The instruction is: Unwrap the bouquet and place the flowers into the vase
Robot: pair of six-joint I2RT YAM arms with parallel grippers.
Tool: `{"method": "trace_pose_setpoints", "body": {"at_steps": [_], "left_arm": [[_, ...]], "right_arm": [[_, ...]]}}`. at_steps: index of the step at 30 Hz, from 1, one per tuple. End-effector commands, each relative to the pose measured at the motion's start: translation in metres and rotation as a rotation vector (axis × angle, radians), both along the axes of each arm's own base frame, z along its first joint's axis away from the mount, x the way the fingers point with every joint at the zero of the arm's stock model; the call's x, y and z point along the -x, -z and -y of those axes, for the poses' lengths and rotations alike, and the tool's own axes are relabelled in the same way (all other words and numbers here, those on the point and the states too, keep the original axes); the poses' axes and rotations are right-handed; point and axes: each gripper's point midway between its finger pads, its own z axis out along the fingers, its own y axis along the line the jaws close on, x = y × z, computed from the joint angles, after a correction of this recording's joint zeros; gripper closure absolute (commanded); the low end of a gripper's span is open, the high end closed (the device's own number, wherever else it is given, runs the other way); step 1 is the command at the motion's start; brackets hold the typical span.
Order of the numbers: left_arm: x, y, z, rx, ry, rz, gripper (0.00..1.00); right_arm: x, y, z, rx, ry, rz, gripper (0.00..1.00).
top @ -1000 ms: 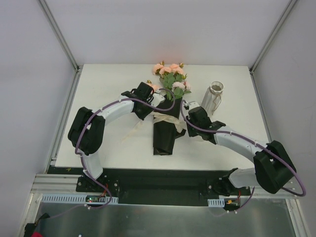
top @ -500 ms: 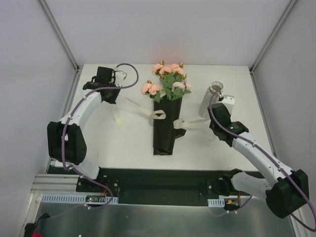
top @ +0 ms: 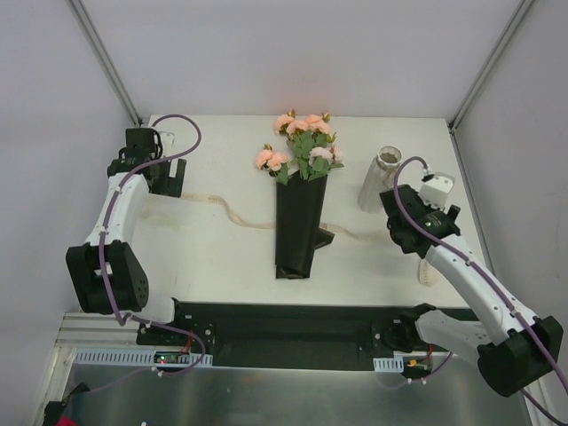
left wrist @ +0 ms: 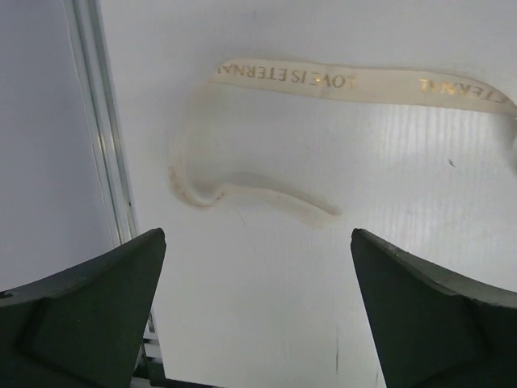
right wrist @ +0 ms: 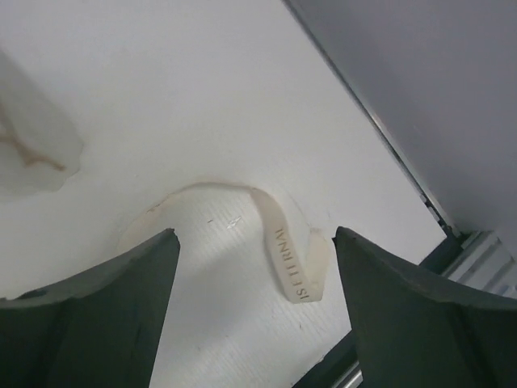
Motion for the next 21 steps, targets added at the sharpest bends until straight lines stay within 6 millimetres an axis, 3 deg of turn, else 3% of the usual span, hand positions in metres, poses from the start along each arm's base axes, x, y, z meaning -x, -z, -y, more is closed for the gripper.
{"method": "trace_pose_setpoints", "body": {"at_steps": [1, 3, 4, 6, 7, 8, 10, 14, 21], "left_arm": [[0.013, -0.03, 0.038, 0.091, 0.136, 0.065, 0.01], [0.019, -0.032, 0.053, 0.153, 0.189, 0.066, 0.01], [0.021, -0.031, 0.058, 0.175, 0.202, 0.062, 0.01], [0.027, -0.028, 0.063, 0.201, 0.216, 0.046, 0.01], [0.031, -0.023, 0.067, 0.216, 0.226, 0.03, 0.01], [0.033, -0.02, 0.067, 0.219, 0.226, 0.024, 0.01], [0.038, -0.012, 0.067, 0.22, 0.226, 0.003, 0.01], [0.046, 0.002, 0.067, 0.228, 0.215, -0.035, 0.01], [0.056, -0.001, 0.072, 0.243, 0.228, -0.017, 0.01]], "right_arm": [[-0.012, -0.019, -0.063, 0.02, -0.342, 0.007, 0.16], [-0.013, -0.015, -0.108, 0.019, -0.552, -0.042, 0.15], [-0.007, -0.02, -0.148, 0.012, -0.703, -0.021, 0.14], [0.006, -0.016, -0.191, 0.046, -0.924, -0.078, 0.1], [0.019, -0.024, -0.219, 0.063, -1.049, -0.088, 0.09], [0.027, -0.022, -0.234, 0.075, -1.124, -0.121, 0.02], [0.046, -0.012, -0.263, 0.177, -1.27, -0.202, 0.0], [0.073, 0.0, -0.311, 0.219, -1.478, -0.284, 0.04], [0.077, 0.05, -0.338, 0.396, -1.536, -0.422, 0.04]]}}
